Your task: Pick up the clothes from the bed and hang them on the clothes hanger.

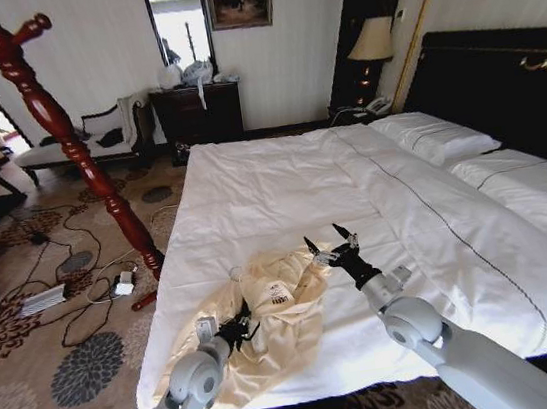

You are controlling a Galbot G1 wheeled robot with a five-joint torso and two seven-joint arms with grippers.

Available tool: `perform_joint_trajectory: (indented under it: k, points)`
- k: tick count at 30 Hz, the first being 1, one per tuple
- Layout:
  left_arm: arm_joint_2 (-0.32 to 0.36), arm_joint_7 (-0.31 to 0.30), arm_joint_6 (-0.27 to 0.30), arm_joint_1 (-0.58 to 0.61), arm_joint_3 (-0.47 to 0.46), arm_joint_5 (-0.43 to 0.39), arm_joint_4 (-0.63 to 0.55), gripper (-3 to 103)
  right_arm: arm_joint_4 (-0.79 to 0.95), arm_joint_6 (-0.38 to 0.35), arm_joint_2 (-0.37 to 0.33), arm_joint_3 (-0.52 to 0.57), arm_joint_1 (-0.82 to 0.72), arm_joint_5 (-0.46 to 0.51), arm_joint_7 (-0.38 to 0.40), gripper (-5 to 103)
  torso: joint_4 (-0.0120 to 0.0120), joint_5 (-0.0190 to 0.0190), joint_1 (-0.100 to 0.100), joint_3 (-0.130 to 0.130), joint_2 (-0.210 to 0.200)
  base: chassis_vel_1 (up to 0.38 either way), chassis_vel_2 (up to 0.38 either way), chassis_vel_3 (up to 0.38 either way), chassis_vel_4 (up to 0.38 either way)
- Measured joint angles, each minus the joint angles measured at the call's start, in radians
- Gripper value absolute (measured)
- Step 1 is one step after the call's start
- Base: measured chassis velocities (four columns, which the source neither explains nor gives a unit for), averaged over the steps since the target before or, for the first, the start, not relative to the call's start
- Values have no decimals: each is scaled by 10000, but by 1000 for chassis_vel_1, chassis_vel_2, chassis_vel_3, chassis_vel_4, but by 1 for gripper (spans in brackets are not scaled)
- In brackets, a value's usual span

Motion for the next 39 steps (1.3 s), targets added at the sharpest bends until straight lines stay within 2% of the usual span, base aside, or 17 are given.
perform_joint_trajectory:
  k: [1, 2, 7, 8, 10, 13, 18, 24, 27, 28, 30, 32, 33, 34, 36, 38, 39]
  points:
    - [90, 181, -114, 53, -34, 585, -9, 20, -12, 0, 21, -30, 35, 0, 1, 100, 0, 2, 0, 0, 0, 0, 0, 0, 0]
    - [90, 181, -114, 53, -34, 585, -9, 20, -12, 0, 21, -30, 35, 0, 1, 100, 0, 2, 0, 0, 0, 0, 0, 0, 0]
    - [492, 1446, -1204, 179, -74, 3901, 204, 20, -74, -23, 80, -160, 164, 0, 12, 100, 0, 1, 0, 0, 0, 0, 0, 0, 0]
    - [492, 1446, -1204, 179, -74, 3901, 204, 20, -74, -23, 80, -160, 164, 0, 12, 100, 0, 1, 0, 0, 0, 0, 0, 0, 0]
    - [648, 2064, -1916, 195, -116, 5451, 452, 20, -127, -29, 133, -198, 233, -1, 14, 100, 0, 1, 0, 0, 0, 0, 0, 0, 0]
    - [901, 2713, -2653, 210, -213, 6985, 771, 20, -266, -32, 201, -263, 331, -10, 16, 100, 0, 0, 0, 0, 0, 0, 0, 0, 0]
    - [1233, 3094, -3358, 50, -323, 8086, 1112, 20, -844, -32, 285, -494, 707, -156, 18, 100, -2, 1, 0, -1, 0, 0, 0, 0, 0]
    - [1445, 3315, -3666, -96, -357, 8346, 1220, 20, -1782, -126, 394, -940, 1428, -389, 6, 100, 1, 2, 1, 0, 0, 0, 0, 0, 0]
    - [1542, 3556, -4007, -163, -360, 8854, 1305, 20, -1942, -738, 403, -1456, 1843, 393, 274, 100, -1, 1, 1, 0, 0, 0, 0, 0, 0]
    - [1542, 3556, -4007, -163, -360, 8854, 1305, 20, -1942, -738, 403, -1456, 1843, 393, 274, 100, -1, 1, 1, 0, 0, 0, 0, 0, 0]
    - [1598, 3593, -4089, -216, -358, 8902, 1327, 20, -1957, -1385, 403, -1864, 2125, 978, 815, 100, -2, 3, 0, 0, 0, 0, 0, 0, 0]
    - [1632, 3612, -4175, -289, -360, 8892, 1375, 20, -2229, -1837, 361, -2254, 2574, 1143, 820, 100, -2, 2, 0, 0, 0, 0, 0, 0, 0]
    - [1638, 3625, -4209, -343, -354, 8872, 1416, 20, -2623, -1898, 307, -2468, 2913, 978, 330, 100, 3, 2, 1, 0, 0, 0, 0, 0, 0]
    - [1638, 3625, -4209, -343, -354, 8872, 1416, 20, -2623, -1898, 307, -2468, 2913, 978, 330, 100, 3, 2, 1, 0, 0, 0, 0, 0, 0]
    - [1662, 3651, -4243, -679, -98, 8790, 1569, 20, -3372, -1902, -22, -2599, 3324, 801, -1188, 100, 13, 8, 1, 0, -1, 0, 0, 0, 0]
    - [1659, 3700, -4342, -1207, 282, 8767, 1785, 20, -3938, -1902, -480, -2615, 3603, 1148, -2941, 100, -10, -3, 2, 0, 0, 0, 0, 0, 0]
    - [1659, 3700, -4342, -1207, 282, 8767, 1785, 20, -3938, -1902, -480, -2615, 3603, 1148, -2941, 100, -10, -3, 2, 0, 0, 0, 0, 0, 0]
